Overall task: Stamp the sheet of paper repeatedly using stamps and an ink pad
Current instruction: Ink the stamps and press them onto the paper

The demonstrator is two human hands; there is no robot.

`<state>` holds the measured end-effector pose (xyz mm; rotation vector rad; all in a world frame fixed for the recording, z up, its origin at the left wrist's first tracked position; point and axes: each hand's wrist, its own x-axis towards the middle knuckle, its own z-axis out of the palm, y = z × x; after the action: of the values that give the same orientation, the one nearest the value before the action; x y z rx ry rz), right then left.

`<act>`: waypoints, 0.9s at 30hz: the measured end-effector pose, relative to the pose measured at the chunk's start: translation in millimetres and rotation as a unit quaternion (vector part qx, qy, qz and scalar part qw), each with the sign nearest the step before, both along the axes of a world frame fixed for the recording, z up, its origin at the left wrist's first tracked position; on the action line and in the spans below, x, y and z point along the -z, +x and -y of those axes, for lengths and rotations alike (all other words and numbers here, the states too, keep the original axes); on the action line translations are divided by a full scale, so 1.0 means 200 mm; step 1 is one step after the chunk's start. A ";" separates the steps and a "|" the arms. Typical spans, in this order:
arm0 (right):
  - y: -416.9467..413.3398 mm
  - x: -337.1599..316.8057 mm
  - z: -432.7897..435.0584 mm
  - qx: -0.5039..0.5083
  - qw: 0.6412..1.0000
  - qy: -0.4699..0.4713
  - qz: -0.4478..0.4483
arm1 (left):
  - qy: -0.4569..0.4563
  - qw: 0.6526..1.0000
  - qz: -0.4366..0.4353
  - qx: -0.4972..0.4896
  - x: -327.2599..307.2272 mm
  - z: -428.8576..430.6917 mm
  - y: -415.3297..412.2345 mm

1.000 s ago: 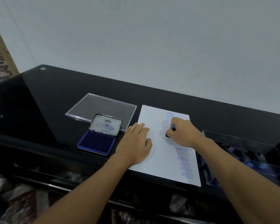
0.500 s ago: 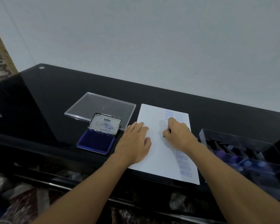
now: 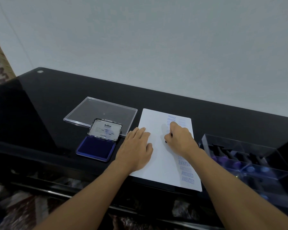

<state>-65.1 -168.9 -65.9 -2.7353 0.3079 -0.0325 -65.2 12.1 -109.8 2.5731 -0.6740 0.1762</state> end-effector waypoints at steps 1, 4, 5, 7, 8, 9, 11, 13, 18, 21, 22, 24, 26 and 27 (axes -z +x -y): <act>0.00 0.00 0.00 0.003 1.000 0.001 -0.001 | 0.001 1.000 -0.001 0.000 0.00 0.00 0.00; 0.00 -0.01 0.00 0.007 1.000 0.003 0.003 | 0.004 1.000 -0.007 0.000 0.00 0.00 0.00; 0.00 0.00 -0.01 0.007 1.000 0.004 0.007 | 0.005 1.000 -0.008 0.001 0.00 0.00 0.01; -0.01 0.01 -0.02 0.007 1.000 0.002 0.015 | 0.005 1.000 -0.011 0.001 0.00 0.00 0.01; -0.02 0.01 -0.02 0.007 1.000 -0.002 0.020 | 0.005 1.000 -0.012 0.001 0.00 0.00 0.01; -0.03 0.01 -0.03 0.009 1.000 -0.005 0.025 | 0.006 1.000 -0.012 0.001 0.01 0.00 0.01; -0.06 0.00 -0.04 0.009 0.999 -0.011 0.036 | 0.006 1.000 -0.012 0.002 0.01 0.00 0.01; -0.08 -0.01 -0.05 0.005 0.999 -0.017 0.047 | 0.004 1.000 -0.011 0.001 0.00 0.00 0.01; -0.07 0.00 -0.04 -0.001 0.999 -0.018 0.049 | 0.003 1.000 -0.007 0.003 0.00 0.00 0.00; -0.02 0.01 -0.02 0.009 0.999 -0.001 0.035 | 0.002 1.000 -0.008 0.003 0.00 0.00 0.00; -0.01 0.00 -0.01 0.010 1.000 0.003 0.029 | 0.002 1.000 -0.010 0.003 0.00 0.00 0.00; 0.00 0.00 -0.01 0.010 1.000 0.008 0.021 | 0.003 1.000 -0.013 0.002 0.01 0.00 0.01; 0.00 -0.01 -0.01 0.013 1.000 0.013 0.019 | 0.001 1.000 -0.014 0.000 0.01 0.00 0.01; -0.01 -0.01 -0.01 0.013 1.000 0.014 0.019 | -0.001 1.000 -0.014 -0.001 0.01 0.00 0.01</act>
<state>-66.5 -166.4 -64.0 -2.6996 0.3318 -0.0865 -63.8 11.7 -112.3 2.5688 -0.6603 0.1411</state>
